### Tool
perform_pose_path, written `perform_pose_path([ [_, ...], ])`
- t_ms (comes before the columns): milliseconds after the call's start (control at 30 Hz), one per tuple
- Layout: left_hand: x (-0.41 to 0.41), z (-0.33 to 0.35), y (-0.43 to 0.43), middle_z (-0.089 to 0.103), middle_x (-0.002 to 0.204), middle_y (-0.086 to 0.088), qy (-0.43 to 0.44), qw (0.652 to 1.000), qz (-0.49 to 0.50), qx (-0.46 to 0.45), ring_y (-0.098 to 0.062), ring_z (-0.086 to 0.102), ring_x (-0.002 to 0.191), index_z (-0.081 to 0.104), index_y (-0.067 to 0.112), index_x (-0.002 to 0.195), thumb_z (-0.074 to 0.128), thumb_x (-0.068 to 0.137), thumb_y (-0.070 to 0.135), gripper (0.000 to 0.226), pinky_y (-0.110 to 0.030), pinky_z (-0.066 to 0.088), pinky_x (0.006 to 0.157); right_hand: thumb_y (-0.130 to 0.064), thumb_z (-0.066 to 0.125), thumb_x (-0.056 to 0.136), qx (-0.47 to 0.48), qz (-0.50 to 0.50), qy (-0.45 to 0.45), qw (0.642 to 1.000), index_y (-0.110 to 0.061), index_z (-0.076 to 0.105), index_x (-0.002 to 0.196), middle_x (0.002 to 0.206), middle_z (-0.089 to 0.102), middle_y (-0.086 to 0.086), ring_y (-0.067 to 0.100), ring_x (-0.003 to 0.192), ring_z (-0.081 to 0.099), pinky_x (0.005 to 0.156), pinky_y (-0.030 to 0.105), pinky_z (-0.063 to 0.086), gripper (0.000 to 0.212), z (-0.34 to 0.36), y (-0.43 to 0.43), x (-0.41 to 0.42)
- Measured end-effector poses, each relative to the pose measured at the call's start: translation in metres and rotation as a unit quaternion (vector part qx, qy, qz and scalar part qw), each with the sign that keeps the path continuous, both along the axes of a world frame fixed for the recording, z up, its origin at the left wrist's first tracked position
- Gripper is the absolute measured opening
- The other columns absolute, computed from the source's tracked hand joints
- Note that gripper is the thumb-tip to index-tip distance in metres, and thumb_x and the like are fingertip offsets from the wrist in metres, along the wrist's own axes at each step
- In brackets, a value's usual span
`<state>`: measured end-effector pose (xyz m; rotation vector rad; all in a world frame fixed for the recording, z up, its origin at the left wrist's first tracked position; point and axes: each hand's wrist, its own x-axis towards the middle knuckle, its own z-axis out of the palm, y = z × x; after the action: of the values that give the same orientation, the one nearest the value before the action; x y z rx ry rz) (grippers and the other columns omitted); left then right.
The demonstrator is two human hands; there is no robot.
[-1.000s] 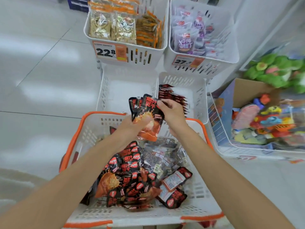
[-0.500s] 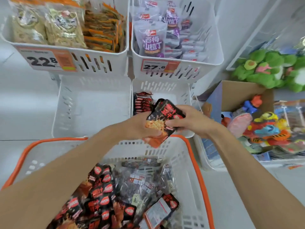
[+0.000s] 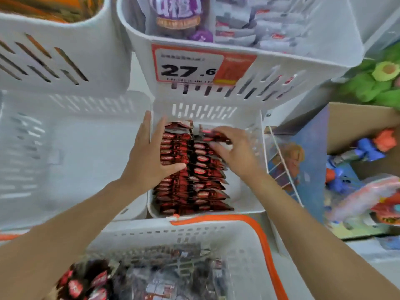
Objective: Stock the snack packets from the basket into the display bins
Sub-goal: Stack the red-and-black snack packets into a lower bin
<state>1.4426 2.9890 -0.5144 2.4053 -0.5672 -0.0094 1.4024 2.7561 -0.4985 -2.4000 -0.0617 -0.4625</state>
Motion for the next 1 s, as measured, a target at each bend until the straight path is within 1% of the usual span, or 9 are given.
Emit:
perform_pose_path([
  [133, 0.000, -0.010, 0.001, -0.026, 0.161, 0.009, -0.005, 0.999, -0.012, -0.052, -0.005, -0.013, 0.149, -0.003, 0.034, 0.156, 0.079, 0.072, 0.051, 0.118, -0.027, 0.009, 0.117, -0.034, 0.067, 0.091, 0.070, 0.025, 0.144, 0.987, -0.013, 0.058, 0.124, 0.119, 0.052, -0.005, 0.010, 0.113, 0.050, 0.098, 0.019, 0.037, 0.040, -0.015, -0.002, 0.020],
  [267, -0.001, -0.012, -0.002, -0.023, 0.161, 0.011, -0.012, 0.998, 0.003, -0.059, -0.004, -0.008, 0.149, 0.002, 0.034, 0.156, 0.079, 0.072, 0.051, 0.115, -0.029, 0.015, 0.117, -0.046, 0.070, 0.086, 0.122, 0.038, 0.216, 0.968, -0.020, 0.055, 0.125, 0.129, 0.055, 0.000, 0.011, 0.113, 0.059, 0.100, 0.028, 0.047, 0.049, -0.013, -0.003, 0.029],
  [333, -0.003, -0.010, -0.001, -0.024, 0.161, 0.013, -0.009, 0.998, 0.000, -0.056, -0.005, -0.008, 0.150, 0.002, 0.034, 0.156, 0.079, 0.073, 0.052, 0.115, -0.031, 0.016, 0.117, -0.036, 0.072, 0.087, 0.142, 0.037, 0.230, 0.962, -0.019, 0.054, 0.126, 0.128, 0.058, -0.002, 0.008, 0.111, 0.060, 0.097, 0.023, 0.048, 0.046, -0.009, -0.001, 0.025],
  [400, -0.003, -0.008, 0.001, -0.025, 0.160, 0.014, 0.006, 0.998, -0.008, -0.060, -0.005, -0.008, 0.150, 0.000, 0.034, 0.156, 0.078, 0.073, 0.052, 0.116, -0.032, 0.016, 0.118, -0.032, 0.071, 0.088, 0.131, 0.034, 0.225, 0.965, -0.019, 0.051, 0.136, 0.139, 0.046, -0.004, 0.004, 0.132, 0.041, 0.107, 0.012, 0.034, 0.053, -0.004, 0.001, 0.019],
  [500, -0.003, -0.001, 0.007, -0.023, 0.160, 0.016, 0.048, 0.995, -0.030, -0.081, -0.007, -0.001, 0.151, -0.002, 0.036, 0.156, 0.077, 0.074, 0.052, 0.115, -0.037, 0.019, 0.120, -0.051, 0.070, 0.082, 0.111, -0.011, 0.187, 0.976, -0.032, 0.044, 0.145, 0.161, 0.022, -0.002, 0.010, 0.149, 0.015, 0.121, 0.036, 0.019, 0.071, 0.001, 0.011, 0.009],
  [667, -0.030, 0.018, 0.038, 0.013, 0.163, 0.004, 0.088, 0.989, 0.034, -0.110, -0.014, 0.014, 0.149, 0.021, 0.030, 0.154, 0.073, 0.082, 0.045, 0.091, -0.037, 0.019, 0.120, -0.047, 0.075, 0.082, 0.093, -0.046, 0.069, 0.992, -0.028, 0.057, 0.133, 0.135, 0.045, -0.024, 0.009, 0.131, 0.043, 0.113, 0.039, 0.035, 0.057, 0.030, 0.045, -0.029],
  [767, -0.064, 0.038, 0.068, 0.044, 0.144, 0.003, 0.069, 0.989, 0.062, -0.112, -0.017, 0.042, 0.131, 0.039, 0.025, 0.146, 0.072, 0.085, 0.040, 0.071, -0.039, 0.037, 0.110, -0.045, 0.072, 0.082, 0.082, -0.039, 0.019, 0.996, -0.020, 0.061, 0.125, 0.122, 0.057, -0.013, 0.010, 0.117, 0.053, 0.105, 0.033, 0.043, 0.052, 0.051, 0.084, -0.062],
  [900, -0.116, 0.058, 0.118, 0.051, 0.135, 0.001, 0.065, 0.992, 0.064, -0.093, -0.016, 0.050, 0.117, 0.047, 0.024, 0.139, 0.073, 0.086, 0.034, 0.060, -0.035, 0.041, 0.102, -0.037, 0.072, 0.086, 0.045, 0.010, 0.054, 0.997, -0.018, 0.062, 0.124, 0.119, 0.056, -0.008, 0.006, 0.104, 0.053, 0.094, 0.021, 0.043, 0.043, 0.059, 0.151, -0.113],
  [1000, -0.147, 0.061, 0.169, 0.053, 0.132, -0.001, 0.033, 0.993, 0.076, -0.081, -0.021, 0.047, 0.120, 0.053, 0.022, 0.133, 0.075, 0.084, 0.033, 0.054, -0.029, 0.035, 0.105, -0.033, 0.073, 0.086, 0.039, 0.054, 0.092, 0.993, -0.018, 0.062, 0.122, 0.107, 0.055, -0.011, 0.006, 0.091, 0.053, 0.085, 0.030, 0.050, 0.040, 0.046, 0.200, -0.151],
])
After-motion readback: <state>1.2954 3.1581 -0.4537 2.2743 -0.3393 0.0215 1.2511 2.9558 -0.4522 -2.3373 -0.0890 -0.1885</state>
